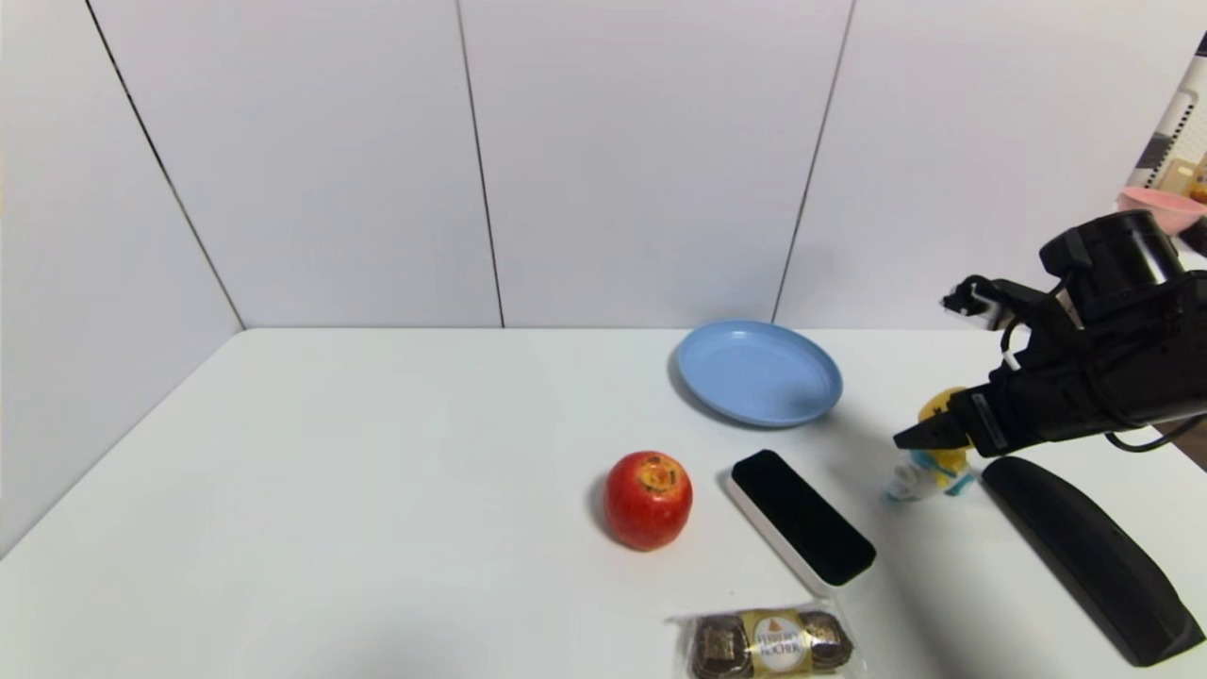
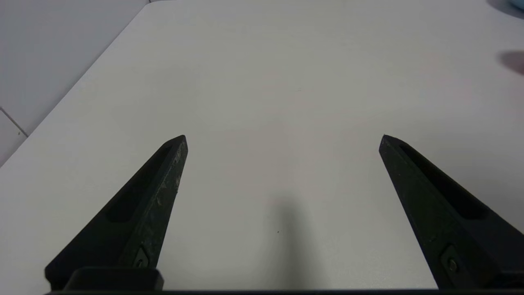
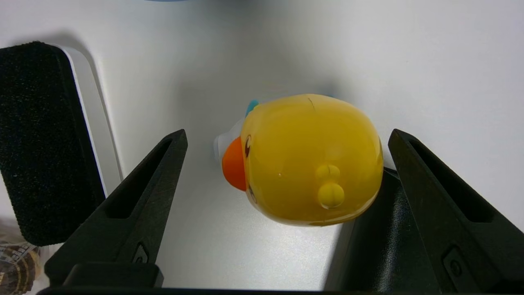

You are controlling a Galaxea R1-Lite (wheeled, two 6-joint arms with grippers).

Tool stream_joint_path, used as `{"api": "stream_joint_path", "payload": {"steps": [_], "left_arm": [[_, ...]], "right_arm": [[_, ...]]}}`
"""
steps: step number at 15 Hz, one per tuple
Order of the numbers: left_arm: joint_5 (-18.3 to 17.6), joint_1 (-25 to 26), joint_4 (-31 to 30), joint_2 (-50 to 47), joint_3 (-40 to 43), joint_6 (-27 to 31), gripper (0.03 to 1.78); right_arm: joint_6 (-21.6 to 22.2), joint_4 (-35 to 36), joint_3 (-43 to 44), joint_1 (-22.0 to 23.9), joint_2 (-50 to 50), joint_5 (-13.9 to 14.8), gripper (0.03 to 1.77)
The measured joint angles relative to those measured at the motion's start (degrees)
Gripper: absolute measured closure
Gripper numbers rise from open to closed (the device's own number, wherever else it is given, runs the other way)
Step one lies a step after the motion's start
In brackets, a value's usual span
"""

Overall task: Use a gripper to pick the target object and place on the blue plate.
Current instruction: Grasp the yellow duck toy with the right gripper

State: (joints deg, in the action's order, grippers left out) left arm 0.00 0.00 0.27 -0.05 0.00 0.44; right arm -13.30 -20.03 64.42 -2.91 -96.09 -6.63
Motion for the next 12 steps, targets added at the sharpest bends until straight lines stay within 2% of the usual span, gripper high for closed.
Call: {"api": "stream_joint_path", "payload": {"steps": [12], "left_arm": [[0.0,0.0,0.0,0.0,0.0,0.0,0.12]], "right_arm": [[-0.1,2.7,0.6,0.0,-2.7,-0.1,0.1]]}}
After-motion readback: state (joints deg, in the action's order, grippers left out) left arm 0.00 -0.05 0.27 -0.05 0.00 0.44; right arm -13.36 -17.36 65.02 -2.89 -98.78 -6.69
